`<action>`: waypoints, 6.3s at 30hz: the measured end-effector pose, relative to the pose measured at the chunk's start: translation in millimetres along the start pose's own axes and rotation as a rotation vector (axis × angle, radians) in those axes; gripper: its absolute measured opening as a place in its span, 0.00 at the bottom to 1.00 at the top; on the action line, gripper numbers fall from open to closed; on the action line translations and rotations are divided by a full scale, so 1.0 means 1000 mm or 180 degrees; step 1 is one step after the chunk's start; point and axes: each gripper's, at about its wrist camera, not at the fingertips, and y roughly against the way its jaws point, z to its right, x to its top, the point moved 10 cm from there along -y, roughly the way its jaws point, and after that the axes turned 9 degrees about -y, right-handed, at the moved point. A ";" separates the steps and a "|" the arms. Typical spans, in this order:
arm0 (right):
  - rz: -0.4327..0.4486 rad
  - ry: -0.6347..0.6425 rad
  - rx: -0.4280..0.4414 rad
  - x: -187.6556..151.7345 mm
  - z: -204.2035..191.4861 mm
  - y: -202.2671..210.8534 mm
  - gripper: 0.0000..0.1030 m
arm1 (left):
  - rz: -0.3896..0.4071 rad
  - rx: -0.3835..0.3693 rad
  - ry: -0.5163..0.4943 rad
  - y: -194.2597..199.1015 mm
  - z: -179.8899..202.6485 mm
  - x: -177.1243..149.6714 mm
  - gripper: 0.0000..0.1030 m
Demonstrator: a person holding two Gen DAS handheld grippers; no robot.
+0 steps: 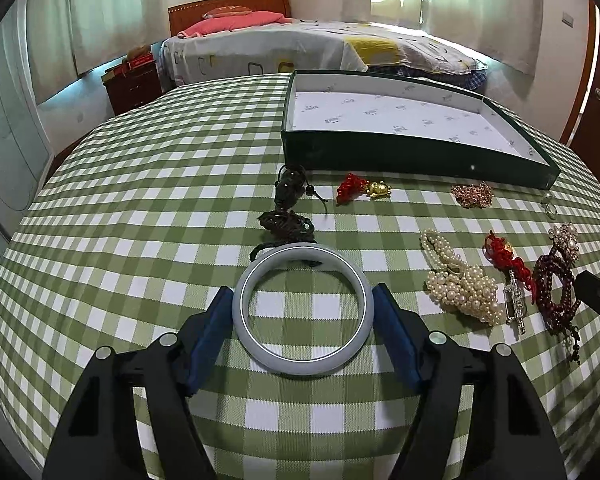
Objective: Organize jewelry
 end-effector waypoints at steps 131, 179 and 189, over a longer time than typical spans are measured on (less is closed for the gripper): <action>0.0004 -0.0017 0.0200 0.141 0.019 -0.123 0.41 | 0.0034 -0.0337 -0.0228 -0.101 0.051 0.141 0.71; 0.0210 0.0011 0.0155 0.096 0.012 -0.045 0.36 | 0.0163 -0.0332 0.0033 -0.004 0.034 0.065 0.72; 0.0221 0.0055 0.0191 0.105 0.010 -0.052 0.06 | 0.0141 -0.0322 0.0027 -0.009 0.036 0.065 0.72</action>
